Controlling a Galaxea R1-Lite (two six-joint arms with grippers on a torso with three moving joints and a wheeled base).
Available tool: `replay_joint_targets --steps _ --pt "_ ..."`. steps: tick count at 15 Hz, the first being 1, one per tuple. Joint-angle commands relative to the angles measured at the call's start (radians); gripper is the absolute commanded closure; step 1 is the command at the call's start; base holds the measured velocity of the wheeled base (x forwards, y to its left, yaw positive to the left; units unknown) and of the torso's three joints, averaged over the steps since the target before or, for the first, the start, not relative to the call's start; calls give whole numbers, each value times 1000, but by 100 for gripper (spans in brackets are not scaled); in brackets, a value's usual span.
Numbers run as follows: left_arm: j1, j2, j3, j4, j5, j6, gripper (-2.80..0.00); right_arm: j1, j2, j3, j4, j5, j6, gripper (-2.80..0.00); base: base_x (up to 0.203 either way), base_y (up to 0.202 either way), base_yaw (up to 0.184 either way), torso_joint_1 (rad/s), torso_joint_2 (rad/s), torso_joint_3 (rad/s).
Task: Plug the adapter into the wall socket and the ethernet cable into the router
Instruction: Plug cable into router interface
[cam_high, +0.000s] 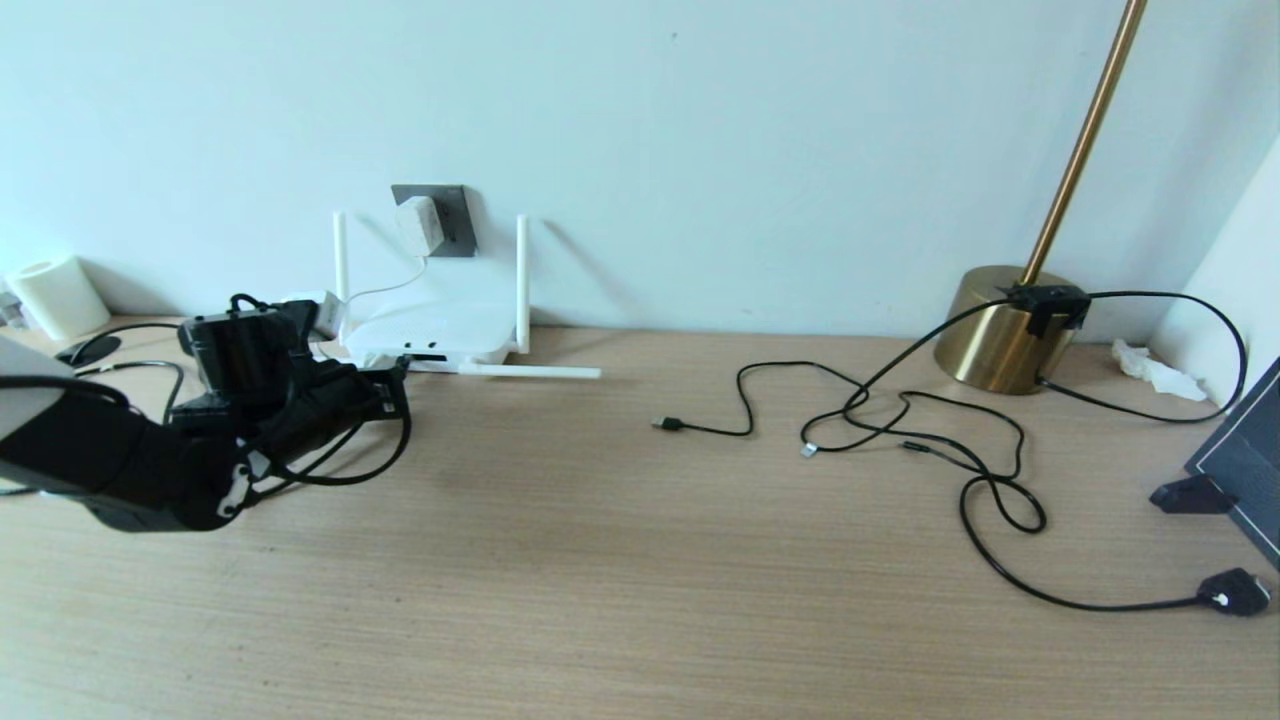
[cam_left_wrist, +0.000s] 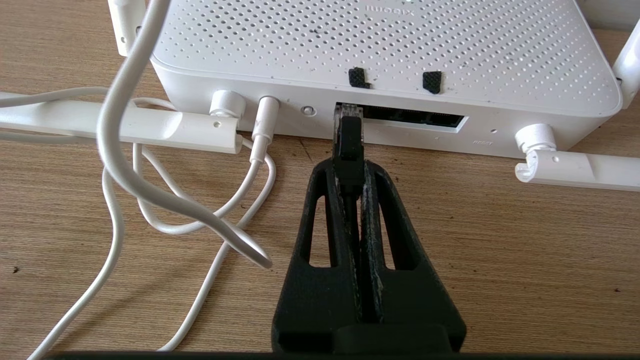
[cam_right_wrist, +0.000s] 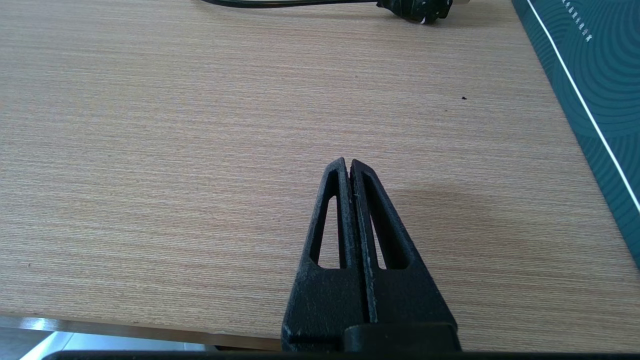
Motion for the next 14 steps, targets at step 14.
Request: replay_joint_targets --steps 14 --pt "-4 -20 22 -4 0 1 0 0 0 0 3 0 0 0 0 0 0 0 0 0"
